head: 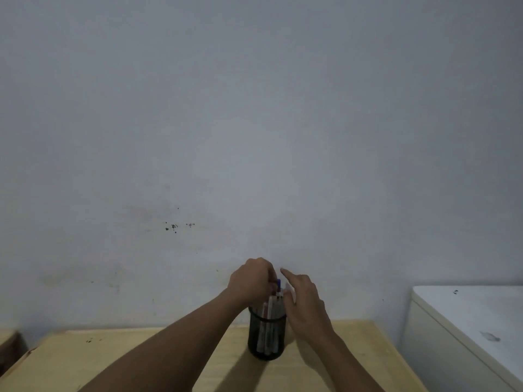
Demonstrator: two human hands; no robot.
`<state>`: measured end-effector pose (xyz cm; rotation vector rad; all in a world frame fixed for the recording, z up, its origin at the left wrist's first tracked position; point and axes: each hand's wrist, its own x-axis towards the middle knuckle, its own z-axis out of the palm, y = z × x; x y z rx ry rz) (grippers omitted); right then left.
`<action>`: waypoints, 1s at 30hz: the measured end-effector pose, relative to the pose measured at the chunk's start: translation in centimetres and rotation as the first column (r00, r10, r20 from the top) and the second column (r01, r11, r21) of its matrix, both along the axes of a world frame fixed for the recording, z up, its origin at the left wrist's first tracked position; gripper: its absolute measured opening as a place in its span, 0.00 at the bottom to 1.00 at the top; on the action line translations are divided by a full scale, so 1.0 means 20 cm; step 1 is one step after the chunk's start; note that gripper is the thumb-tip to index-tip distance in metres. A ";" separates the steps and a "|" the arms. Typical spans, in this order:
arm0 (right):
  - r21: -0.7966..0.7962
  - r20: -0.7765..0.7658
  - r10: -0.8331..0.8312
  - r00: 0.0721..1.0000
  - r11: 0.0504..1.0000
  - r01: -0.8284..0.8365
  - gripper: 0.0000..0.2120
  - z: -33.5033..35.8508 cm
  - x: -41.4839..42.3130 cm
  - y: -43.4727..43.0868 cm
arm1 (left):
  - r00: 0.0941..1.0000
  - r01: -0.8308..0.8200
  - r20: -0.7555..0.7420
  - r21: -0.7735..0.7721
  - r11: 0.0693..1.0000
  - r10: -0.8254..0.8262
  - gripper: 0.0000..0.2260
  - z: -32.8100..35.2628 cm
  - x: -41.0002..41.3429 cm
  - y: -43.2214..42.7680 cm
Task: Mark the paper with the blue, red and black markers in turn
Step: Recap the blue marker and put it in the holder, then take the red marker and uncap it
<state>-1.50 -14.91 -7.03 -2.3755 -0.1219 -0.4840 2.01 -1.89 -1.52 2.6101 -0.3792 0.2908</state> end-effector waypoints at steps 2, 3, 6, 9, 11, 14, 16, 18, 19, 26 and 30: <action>0.016 0.052 -0.040 0.998 0.999 0.039 0.22 0.05 -0.04 0.02 | 1.000 0.010 0.001 -0.047 0.999 -0.010 0.06 0.02 -0.04 0.02; 0.040 0.083 -0.060 0.995 0.998 0.057 0.21 0.08 -0.07 0.03 | 1.000 0.005 0.007 -0.092 0.996 -0.005 0.06 0.04 -0.06 0.04; 0.114 0.106 -0.012 0.994 0.993 0.000 0.19 0.17 -0.13 0.05 | 0.997 -0.001 0.070 -0.323 0.946 0.025 0.09 0.15 -0.13 0.11; 0.184 -0.017 0.144 0.989 0.973 -0.139 0.20 0.26 -0.19 0.10 | 0.995 -0.004 0.078 -0.607 0.795 0.064 0.06 0.31 -0.24 0.22; 0.301 -0.012 0.219 0.976 0.931 -0.206 0.16 0.33 -0.23 0.15 | 0.994 -0.019 0.053 -0.757 0.653 0.091 0.02 0.40 -0.32 0.32; 0.649 0.097 0.276 0.956 0.711 -0.271 0.09 0.45 -0.32 0.21 | 0.993 -0.080 -0.023 -0.861 0.503 0.118 0.03 0.46 -0.46 0.49; 0.855 0.150 0.322 0.935 0.432 -0.286 0.06 0.50 -0.38 0.29 | 0.989 -0.145 -0.121 -0.888 0.437 0.082 0.04 0.45 -0.56 0.58; 0.929 0.182 0.346 0.920 0.245 -0.276 0.05 0.53 -0.43 0.40 | 0.981 -0.189 -0.192 -0.900 0.393 0.032 0.06 0.42 -0.64 0.63; 0.938 0.186 0.361 0.914 0.212 -0.275 0.05 0.54 -0.45 0.46 | 0.978 -0.199 -0.207 -0.906 0.373 0.020 0.06 0.41 -0.68 0.65; 0.914 0.227 0.390 0.893 0.231 -0.333 0.03 0.52 -0.56 0.76 | 0.954 -0.300 -0.295 -0.926 0.230 0.057 0.05 0.37 -0.82 0.78; 0.843 0.228 0.426 0.875 0.363 -0.397 0.07 0.48 -0.57 0.83 | 0.933 -0.359 -0.350 -0.911 0.201 0.079 0.07 0.35 -0.82 0.88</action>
